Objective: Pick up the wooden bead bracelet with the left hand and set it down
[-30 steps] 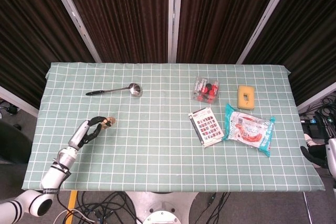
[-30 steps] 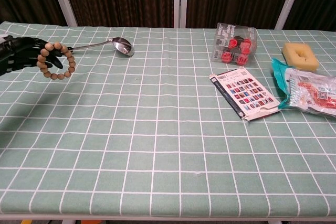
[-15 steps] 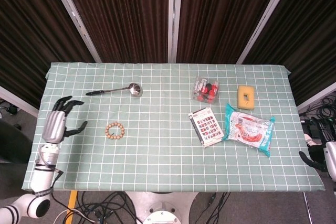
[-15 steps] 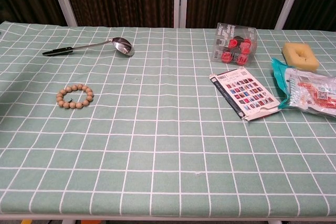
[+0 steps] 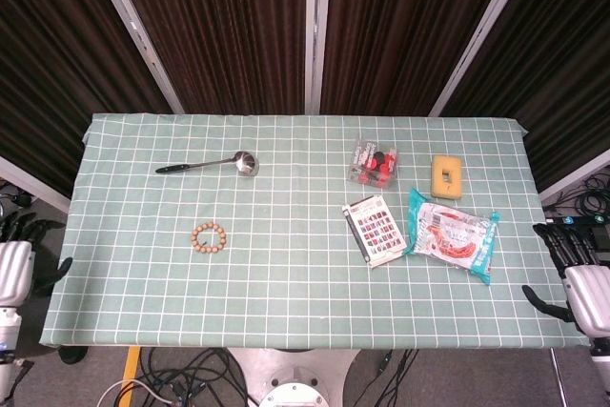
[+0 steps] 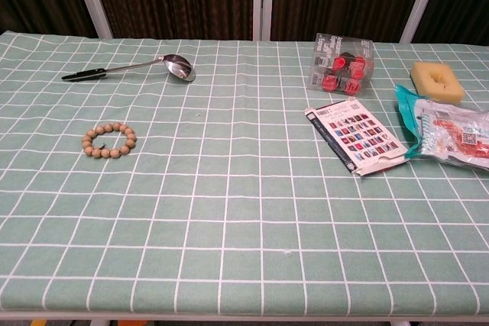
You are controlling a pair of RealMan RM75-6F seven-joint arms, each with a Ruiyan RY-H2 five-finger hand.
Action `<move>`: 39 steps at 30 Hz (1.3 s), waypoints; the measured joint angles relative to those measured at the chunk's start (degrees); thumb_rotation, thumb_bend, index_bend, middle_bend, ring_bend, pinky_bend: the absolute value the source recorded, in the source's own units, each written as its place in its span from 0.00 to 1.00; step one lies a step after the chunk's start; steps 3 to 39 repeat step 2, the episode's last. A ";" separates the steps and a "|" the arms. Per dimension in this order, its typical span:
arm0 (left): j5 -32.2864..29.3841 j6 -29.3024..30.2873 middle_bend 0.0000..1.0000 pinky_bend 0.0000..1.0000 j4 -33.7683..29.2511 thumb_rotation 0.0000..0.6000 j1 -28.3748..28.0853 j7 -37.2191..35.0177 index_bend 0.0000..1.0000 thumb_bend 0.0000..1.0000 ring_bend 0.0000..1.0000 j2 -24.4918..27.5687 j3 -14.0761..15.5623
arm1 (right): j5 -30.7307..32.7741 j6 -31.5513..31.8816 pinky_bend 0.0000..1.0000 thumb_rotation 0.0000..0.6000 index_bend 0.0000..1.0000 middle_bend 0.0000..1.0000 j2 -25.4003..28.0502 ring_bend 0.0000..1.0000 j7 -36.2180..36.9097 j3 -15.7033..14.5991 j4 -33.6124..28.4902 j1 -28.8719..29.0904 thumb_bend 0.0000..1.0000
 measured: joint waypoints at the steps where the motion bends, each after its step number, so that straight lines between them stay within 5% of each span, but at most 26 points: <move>1: 0.10 0.50 0.29 0.08 -0.68 0.98 0.79 0.14 0.31 0.24 0.12 0.32 0.36 | -0.04 0.04 0.00 1.00 0.05 0.07 -0.09 0.00 -0.61 -0.04 -0.08 0.01 0.19; 39: 0.33 1.27 0.29 0.08 -1.38 0.98 1.70 0.31 0.31 0.24 0.12 0.59 0.77 | -0.03 0.06 0.00 1.00 0.05 0.07 -0.20 0.00 -1.45 -0.08 -0.25 0.03 0.19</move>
